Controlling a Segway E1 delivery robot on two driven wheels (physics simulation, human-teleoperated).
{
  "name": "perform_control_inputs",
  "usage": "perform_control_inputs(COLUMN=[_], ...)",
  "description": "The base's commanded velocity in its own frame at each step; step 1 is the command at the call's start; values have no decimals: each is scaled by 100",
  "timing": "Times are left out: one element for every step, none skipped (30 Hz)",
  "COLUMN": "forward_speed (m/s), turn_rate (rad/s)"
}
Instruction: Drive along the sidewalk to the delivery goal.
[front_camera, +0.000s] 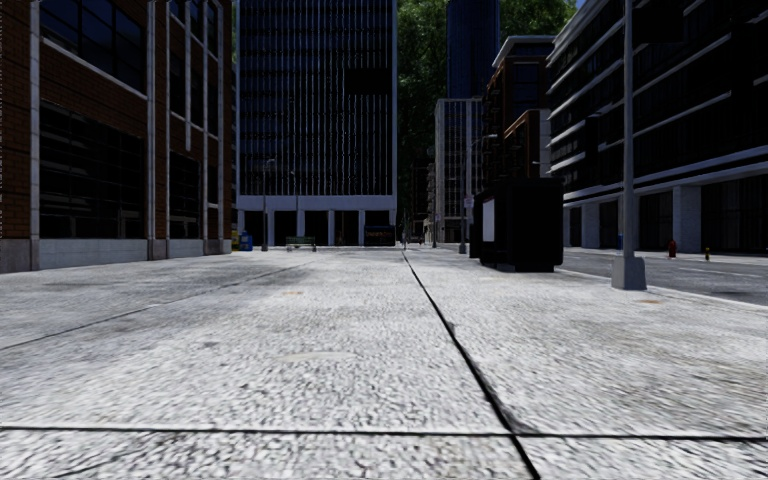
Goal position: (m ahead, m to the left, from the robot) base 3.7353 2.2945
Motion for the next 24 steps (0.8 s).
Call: perform_control_inputs(forward_speed=[200, 200, 200, 200, 200, 200, 200, 200, 200, 200, 200, 200, 200, 200, 200, 200, 200, 200, 200, 200, 200, 200, 200, 200], turn_rate=[0, 0, 0, 0, 0, 0, 0, 0, 0, 0, 0, 0, 0, 0, 0, 0, 0, 0, 0, 0, 0, 0, 0, 0])
